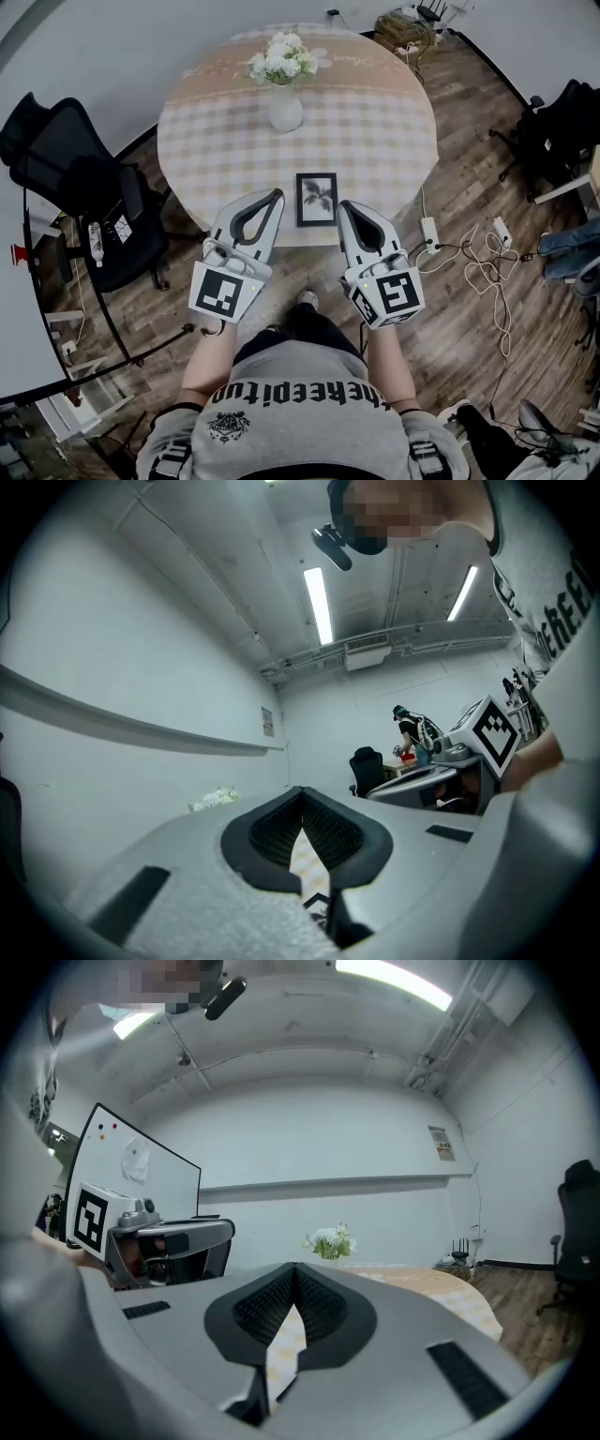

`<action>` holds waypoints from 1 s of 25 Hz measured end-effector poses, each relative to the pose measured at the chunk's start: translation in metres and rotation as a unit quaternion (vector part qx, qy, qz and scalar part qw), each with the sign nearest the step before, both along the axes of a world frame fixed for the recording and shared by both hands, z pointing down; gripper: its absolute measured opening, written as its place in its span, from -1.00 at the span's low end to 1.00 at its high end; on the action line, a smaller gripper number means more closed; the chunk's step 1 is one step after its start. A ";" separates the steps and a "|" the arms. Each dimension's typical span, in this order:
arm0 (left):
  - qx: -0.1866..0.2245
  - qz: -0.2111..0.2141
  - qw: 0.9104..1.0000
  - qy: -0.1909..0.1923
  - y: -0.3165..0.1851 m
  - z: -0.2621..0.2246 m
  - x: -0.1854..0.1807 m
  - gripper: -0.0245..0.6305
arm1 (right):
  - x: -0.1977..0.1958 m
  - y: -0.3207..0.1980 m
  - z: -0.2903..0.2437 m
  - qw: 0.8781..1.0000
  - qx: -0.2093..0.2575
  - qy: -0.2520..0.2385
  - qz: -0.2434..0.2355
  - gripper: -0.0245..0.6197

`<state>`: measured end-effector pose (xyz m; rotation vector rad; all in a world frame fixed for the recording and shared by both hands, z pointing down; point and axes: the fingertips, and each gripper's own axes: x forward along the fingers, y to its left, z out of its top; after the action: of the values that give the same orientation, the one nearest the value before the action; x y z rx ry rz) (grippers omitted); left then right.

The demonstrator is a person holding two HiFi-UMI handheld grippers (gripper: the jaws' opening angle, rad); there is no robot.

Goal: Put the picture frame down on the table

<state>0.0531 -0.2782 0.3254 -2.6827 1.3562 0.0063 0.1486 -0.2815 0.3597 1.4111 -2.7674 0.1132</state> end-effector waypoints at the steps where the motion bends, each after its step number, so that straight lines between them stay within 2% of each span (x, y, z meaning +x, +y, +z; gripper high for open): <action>1: 0.000 0.002 1.000 0.000 0.003 0.000 -0.002 -0.87 | -0.002 0.003 -0.001 1.000 0.002 0.001 0.001 -0.90; 14: 0.002 0.015 1.000 0.018 0.075 -0.004 -0.053 -0.87 | -0.029 0.077 -0.018 0.999 0.024 0.008 0.048 -0.90; 25: 0.015 0.042 0.999 0.024 0.139 -0.010 -0.069 -0.87 | -0.051 0.146 -0.031 0.996 0.050 0.013 0.072 -0.90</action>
<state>-0.0163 -0.1387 0.3155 -2.7297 1.2439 0.0988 0.0974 -0.1357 0.3286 1.6232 -2.6824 -0.0401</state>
